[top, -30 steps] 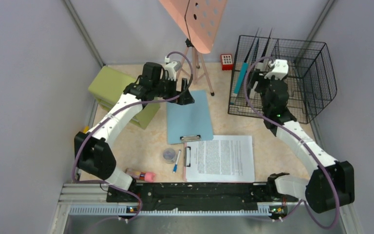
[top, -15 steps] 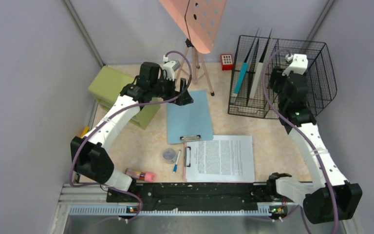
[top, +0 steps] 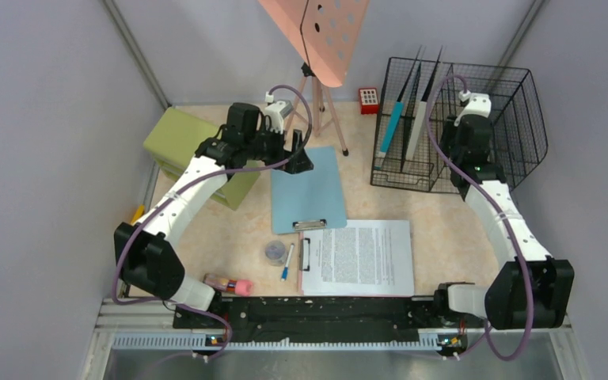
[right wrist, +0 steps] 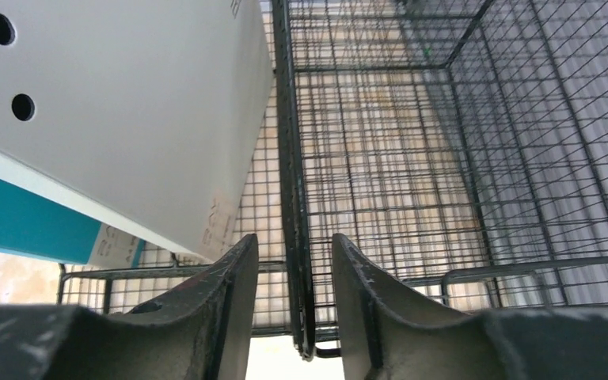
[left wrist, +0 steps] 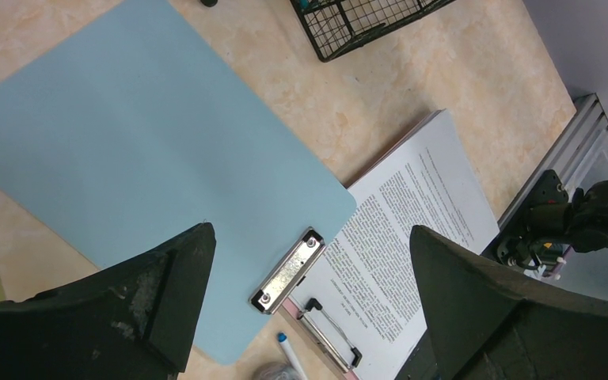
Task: Organize the desk
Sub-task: Move the storage box to the center of the board.
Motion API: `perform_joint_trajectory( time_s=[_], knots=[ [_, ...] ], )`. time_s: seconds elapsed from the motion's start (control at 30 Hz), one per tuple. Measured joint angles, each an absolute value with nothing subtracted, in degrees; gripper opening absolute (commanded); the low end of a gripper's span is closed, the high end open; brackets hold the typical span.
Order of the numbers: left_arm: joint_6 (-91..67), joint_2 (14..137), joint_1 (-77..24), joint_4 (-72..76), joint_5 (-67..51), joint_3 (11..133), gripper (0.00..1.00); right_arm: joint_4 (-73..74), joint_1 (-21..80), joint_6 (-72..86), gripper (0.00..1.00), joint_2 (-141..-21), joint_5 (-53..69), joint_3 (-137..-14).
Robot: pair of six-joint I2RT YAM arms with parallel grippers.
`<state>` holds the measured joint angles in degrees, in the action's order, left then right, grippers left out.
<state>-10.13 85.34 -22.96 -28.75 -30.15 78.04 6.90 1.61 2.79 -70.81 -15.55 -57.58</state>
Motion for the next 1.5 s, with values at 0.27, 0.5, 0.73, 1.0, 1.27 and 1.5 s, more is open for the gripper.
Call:
perform_joint_trajectory(
  time_s=[0.27,0.5,0.73,1.0,1.27,1.5],
  knots=[
    [-10.13,84.31,-22.98,-28.67,-30.11,76.84,0.98,6.76,1.06,6.42,0.1,-71.81,-12.32,-57.58],
    [-10.07,83.07,-22.98,-28.69,-29.12,74.98,0.98,6.87,0.82,7.97,0.0,-72.62,-10.72,-58.3],
    [-9.87,82.5,-22.98,-28.69,-28.64,74.74,0.98,7.29,2.63,8.19,0.0,-72.38,-12.34,-58.3],
    [-9.47,82.5,-22.98,-28.71,-28.21,74.61,0.98,8.38,4.93,8.84,0.0,-71.83,-14.57,-58.3],
    [-9.23,82.5,-22.98,-28.71,-27.62,74.59,0.98,8.69,5.45,8.56,0.0,-72.2,-15.03,-58.72],
    [-8.84,82.5,-22.98,-28.77,-27.57,74.59,0.98,9.69,5.63,7.9,0.0,-73.36,-14.92,-59.81]
  ],
)
